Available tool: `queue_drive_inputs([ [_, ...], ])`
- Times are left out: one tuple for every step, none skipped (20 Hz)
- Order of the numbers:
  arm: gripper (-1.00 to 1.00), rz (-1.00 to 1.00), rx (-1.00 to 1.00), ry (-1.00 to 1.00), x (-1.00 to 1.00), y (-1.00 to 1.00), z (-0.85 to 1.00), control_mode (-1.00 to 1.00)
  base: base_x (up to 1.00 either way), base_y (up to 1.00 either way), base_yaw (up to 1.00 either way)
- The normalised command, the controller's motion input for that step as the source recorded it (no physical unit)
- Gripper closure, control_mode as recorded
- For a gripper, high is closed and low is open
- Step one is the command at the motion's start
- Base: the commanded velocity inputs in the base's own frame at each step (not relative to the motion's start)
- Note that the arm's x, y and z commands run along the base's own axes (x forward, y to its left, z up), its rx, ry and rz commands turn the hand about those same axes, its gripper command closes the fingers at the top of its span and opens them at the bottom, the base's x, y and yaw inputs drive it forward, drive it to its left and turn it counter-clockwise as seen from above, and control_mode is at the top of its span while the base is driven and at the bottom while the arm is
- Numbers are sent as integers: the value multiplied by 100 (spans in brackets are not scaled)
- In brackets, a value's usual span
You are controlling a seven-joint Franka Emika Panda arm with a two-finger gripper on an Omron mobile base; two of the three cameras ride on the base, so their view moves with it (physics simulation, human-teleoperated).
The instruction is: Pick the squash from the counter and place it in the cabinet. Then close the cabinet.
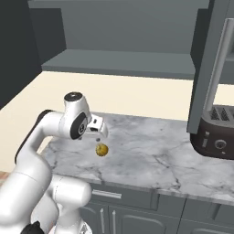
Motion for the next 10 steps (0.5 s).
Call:
queue_drive_inputs([
  [-100, 0, 0, 0, 11, -10, -42, -100, 0, 0, 0],
  [-100, 0, 0, 0, 9, -11, -42, -100, 0, 0, 0],
  [-100, 0, 0, 0, 13, -9, -44, -100, 0, 0, 0],
  [-100, 0, 0, 0, 16, -6, -42, -100, 0, 0, 0],
  [-100, 0, 0, 0, 21, -5, -37, -100, 0, 0, 0],
  [-100, 0, 0, 0, 18, -6, -36, -100, 0, 0, 0],
  [-100, 0, 0, 0, 19, -6, -36, -100, 0, 0, 0],
  [-100, 0, 0, 0, 21, -6, -37, -100, 0, 0, 0],
  [-100, 0, 0, 0, 20, -9, -39, -100, 0, 0, 0],
  [-100, 0, 0, 0, 22, -6, -45, -100, 0, 0, 0],
])
